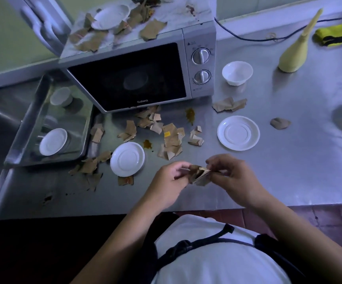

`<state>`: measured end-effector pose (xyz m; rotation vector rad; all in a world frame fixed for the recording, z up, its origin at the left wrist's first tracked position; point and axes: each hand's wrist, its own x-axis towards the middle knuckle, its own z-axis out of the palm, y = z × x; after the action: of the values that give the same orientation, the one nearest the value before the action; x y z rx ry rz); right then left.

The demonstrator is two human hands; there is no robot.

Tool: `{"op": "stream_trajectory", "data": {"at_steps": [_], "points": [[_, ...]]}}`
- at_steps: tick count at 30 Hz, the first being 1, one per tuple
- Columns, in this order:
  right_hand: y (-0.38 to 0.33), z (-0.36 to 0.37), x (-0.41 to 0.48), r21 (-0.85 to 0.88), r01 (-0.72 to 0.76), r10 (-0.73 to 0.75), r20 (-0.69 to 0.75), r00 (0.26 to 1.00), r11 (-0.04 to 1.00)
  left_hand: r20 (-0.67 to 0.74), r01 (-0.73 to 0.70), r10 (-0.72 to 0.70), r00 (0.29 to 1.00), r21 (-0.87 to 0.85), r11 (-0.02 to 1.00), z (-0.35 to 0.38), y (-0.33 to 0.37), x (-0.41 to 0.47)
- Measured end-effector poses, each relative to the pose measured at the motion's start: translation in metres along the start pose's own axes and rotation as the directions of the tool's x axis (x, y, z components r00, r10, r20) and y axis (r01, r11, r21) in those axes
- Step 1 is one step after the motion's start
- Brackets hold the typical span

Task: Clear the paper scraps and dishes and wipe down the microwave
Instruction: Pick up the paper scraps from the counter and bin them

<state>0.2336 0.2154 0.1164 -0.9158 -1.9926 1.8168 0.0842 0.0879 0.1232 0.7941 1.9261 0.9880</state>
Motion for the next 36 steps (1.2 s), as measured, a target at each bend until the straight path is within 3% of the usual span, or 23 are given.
{"op": "stream_trajectory", "data": {"at_steps": [8, 13, 17, 20, 25, 31, 36], "points": [[0.003, 0.013, 0.010, 0.053, 0.015, -0.020, 0.107, 0.994, 0.999, -0.018, 0.028, -0.033, 0.999, -0.235, 0.972, -0.012, -0.008, -0.013], [0.009, 0.026, 0.013, 0.035, -0.051, 0.048, 0.089, 0.995, 0.998, -0.059, 0.048, -0.070, 0.996, -0.312, 0.949, -0.018, -0.015, -0.016], [0.014, 0.030, 0.012, -0.008, -0.077, 0.078, 0.139, 0.987, 0.997, -0.006, 0.070, -0.077, 0.997, -0.349, 0.934, -0.021, -0.024, -0.016], [0.021, 0.027, 0.009, 0.008, -0.111, 0.110, 0.087, 0.990, 0.994, -0.037, 0.095, -0.120, 0.992, -0.397, 0.913, -0.023, -0.036, -0.007], [0.029, 0.014, 0.002, 0.154, -0.181, 0.195, -0.079, 0.978, 0.971, -0.213, 0.256, -0.251, 0.944, -0.004, 0.967, -0.035, -0.067, 0.047], [0.032, 0.007, -0.006, 0.270, -0.187, 0.243, -0.190, 0.951, 0.944, -0.271, 0.276, -0.159, 0.949, 0.479, 0.833, -0.036, -0.082, 0.114], [0.038, -0.002, -0.012, 0.285, -0.195, 0.270, -0.249, 0.930, 0.938, -0.351, 0.294, -0.090, 0.932, 0.584, 0.757, -0.028, -0.089, 0.131]]}}
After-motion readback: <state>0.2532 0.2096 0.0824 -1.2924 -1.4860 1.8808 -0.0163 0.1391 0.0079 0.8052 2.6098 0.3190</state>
